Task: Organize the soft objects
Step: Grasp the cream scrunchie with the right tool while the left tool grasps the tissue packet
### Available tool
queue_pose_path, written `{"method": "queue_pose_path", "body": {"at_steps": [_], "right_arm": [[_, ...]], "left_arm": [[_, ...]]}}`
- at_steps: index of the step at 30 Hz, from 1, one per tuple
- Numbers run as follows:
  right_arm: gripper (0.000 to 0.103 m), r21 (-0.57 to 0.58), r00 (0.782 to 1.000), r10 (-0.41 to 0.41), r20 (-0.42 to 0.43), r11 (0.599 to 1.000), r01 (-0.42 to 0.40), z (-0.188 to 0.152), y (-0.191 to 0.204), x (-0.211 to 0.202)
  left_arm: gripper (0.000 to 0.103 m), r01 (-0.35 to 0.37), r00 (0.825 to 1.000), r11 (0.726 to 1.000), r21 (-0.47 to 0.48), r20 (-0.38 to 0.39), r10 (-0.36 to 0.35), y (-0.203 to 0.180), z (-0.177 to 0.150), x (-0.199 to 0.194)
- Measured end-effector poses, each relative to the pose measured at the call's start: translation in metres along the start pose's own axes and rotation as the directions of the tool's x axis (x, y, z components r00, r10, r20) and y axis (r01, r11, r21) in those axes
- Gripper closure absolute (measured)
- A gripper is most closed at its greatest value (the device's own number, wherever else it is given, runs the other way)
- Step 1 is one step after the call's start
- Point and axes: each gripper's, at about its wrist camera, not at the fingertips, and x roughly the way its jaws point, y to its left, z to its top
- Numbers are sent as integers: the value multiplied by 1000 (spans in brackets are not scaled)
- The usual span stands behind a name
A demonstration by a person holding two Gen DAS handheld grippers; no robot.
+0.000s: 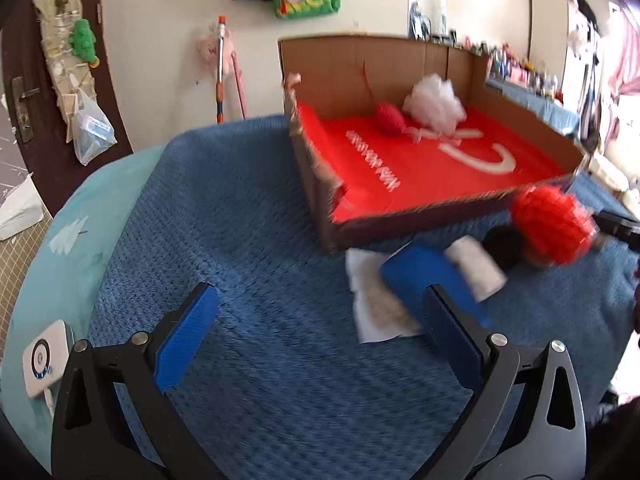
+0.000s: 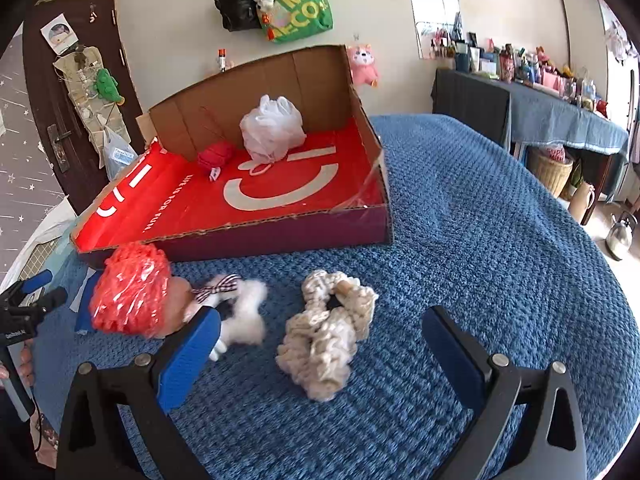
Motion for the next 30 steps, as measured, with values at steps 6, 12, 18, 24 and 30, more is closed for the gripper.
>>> {"method": "queue_pose_path", "body": {"at_steps": [6, 12, 18, 24, 30], "right_arm": [[0, -14, 998, -21, -57, 1000, 20, 3, -4, 10], [0, -20, 997, -16, -74, 1000, 14, 0, -6, 14], [0, -42, 997, -24, -72, 999, 21, -1, 0, 16], [0, -69, 998, -23, -62, 997, 19, -1, 4, 15], [6, -83, 999, -8, -51, 997, 3, -3, 7, 13]], "left_arm": [[0, 11, 996, 999, 41, -89, -7, 3, -2, 24], [0, 34, 997, 994, 102, -78, -26, -9, 7, 27], [0, 72, 993, 986, 152, -99, -58, -26, 14, 34], [0, 86, 991, 986, 144, -114, -69, -28, 16, 39], [0, 78, 991, 979, 188, -122, -56, -43, 14, 42]]}}
